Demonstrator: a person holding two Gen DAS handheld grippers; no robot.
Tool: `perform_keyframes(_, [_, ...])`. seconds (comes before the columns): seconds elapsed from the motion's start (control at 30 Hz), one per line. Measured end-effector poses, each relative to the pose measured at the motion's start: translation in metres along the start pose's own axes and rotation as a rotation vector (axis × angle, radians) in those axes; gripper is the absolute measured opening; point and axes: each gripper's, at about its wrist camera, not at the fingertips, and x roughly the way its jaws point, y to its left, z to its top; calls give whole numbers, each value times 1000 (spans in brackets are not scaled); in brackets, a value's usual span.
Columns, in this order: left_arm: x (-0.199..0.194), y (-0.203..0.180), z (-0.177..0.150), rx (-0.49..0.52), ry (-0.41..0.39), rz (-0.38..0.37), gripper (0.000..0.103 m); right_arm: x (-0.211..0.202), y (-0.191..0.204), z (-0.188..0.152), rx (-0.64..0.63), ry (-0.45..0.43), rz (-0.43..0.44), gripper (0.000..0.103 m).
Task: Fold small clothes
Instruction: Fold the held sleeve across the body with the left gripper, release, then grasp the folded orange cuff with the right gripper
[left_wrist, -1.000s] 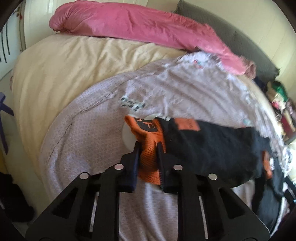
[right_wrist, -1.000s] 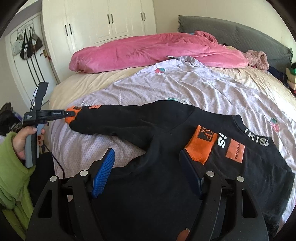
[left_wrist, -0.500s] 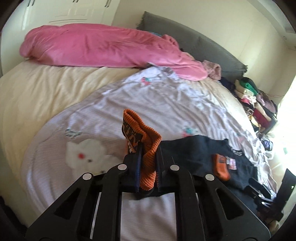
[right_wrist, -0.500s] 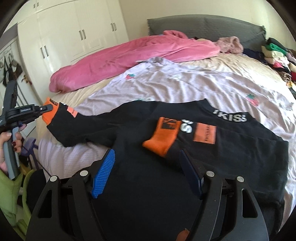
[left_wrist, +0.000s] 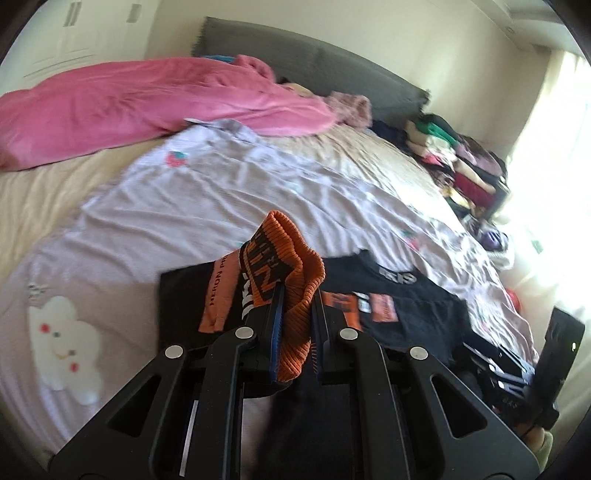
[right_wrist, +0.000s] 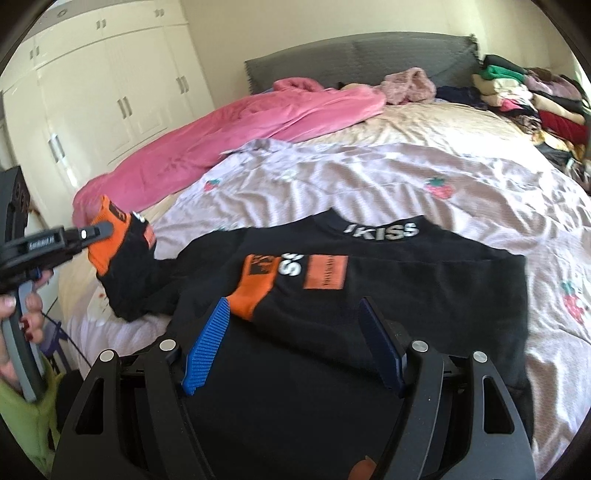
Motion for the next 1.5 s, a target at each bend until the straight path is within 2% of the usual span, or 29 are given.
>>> perform_keyframes(0.27, [33,-49,-19,85,83,-74,6,-20,-35,4,68,-42,-108,71])
perform_keyframes(0.4, [48,-65,-29,113,129,-100,7,-24,-44,4,95,-53,-109,71])
perform_keyframes(0.57, [56,-71,-36,104,171,-150,14,-22,-43,3,94,-41,-94,71])
perform_keyframes(0.67, [57,-68,-37,102,167,-139,17,-14,-39,1,93,-14,-48,71])
perform_keyframes(0.87, [56,-56,-35,108,155,-87,32,12,-18,-7,73,69,45,71])
perform_keyframes(0.93, [55,-51,-33,108,142,-61,40,22,-8,-11,67,101,92,71])
perform_keyframes(1.1, [54,-34,-30,127,118,32,53,45,13,-24,55,177,182,71])
perform_keyframes(1.23, [53,-21,-30,120,117,54,63,63,29,-33,27,234,198,71])
perform_keyframes(1.5, [50,-6,-30,109,92,59,64,83,38,-36,20,275,234,71])
